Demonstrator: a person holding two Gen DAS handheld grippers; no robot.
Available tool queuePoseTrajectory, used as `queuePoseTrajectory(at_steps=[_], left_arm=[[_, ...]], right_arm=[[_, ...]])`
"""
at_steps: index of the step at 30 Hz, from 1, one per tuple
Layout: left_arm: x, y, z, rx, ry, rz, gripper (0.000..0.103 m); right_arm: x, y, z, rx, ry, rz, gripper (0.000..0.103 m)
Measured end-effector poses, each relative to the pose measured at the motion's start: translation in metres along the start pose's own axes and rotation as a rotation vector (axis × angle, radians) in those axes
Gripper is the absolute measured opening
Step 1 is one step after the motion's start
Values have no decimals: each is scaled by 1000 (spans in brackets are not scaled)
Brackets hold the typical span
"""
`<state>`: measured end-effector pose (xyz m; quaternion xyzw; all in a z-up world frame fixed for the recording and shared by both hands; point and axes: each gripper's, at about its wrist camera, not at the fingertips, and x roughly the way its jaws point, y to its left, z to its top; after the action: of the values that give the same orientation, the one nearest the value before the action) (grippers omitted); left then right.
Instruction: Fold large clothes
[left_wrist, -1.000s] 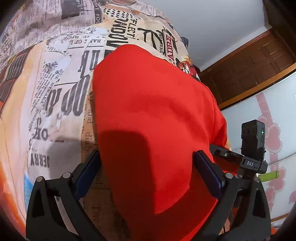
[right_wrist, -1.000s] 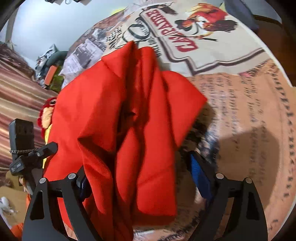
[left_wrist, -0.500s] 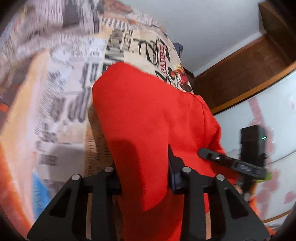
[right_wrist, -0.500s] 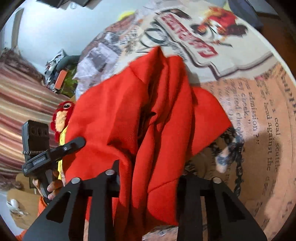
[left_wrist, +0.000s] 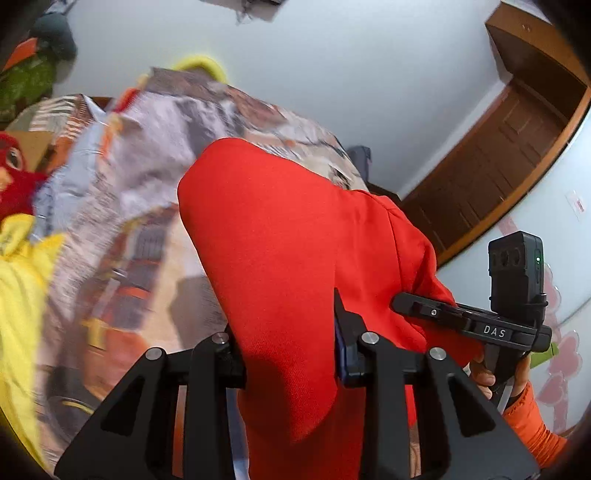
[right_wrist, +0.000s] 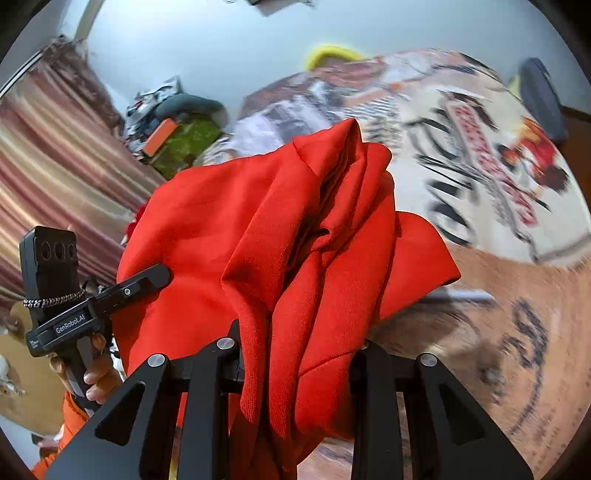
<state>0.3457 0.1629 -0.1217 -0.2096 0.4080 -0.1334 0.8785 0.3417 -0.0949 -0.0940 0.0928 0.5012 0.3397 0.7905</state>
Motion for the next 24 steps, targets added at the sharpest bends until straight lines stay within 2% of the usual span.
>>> queuePoseTrajectory(at_steps=[5,10,13,17,19,20,22,24], left_arm=[[-10,60,25,-23,-7,25,32],[5,122,36,-60,32,58,32],[28,156,35,-46,57,113,33],[82,215,18,-167,162,197,34],[93,231,8,-195,175,244,47],[92,237,4,-208,159,236,49],[85,240,0,-226,144,210,53],[78,234,-2,-189,140,246,56]], right_arm=[[51,33,24,-42,11,13,23],[112,44,38,-37,57,18,23],[156,45,38,-32,94,-4,23],[222,33,35,27,192,-65,23],[240,25,30,32,209,-118,25],[241,23,28,26,202,-131,31],[239,16,25,14,200,-123,34],[234,11,23,-7,204,-132,43]])
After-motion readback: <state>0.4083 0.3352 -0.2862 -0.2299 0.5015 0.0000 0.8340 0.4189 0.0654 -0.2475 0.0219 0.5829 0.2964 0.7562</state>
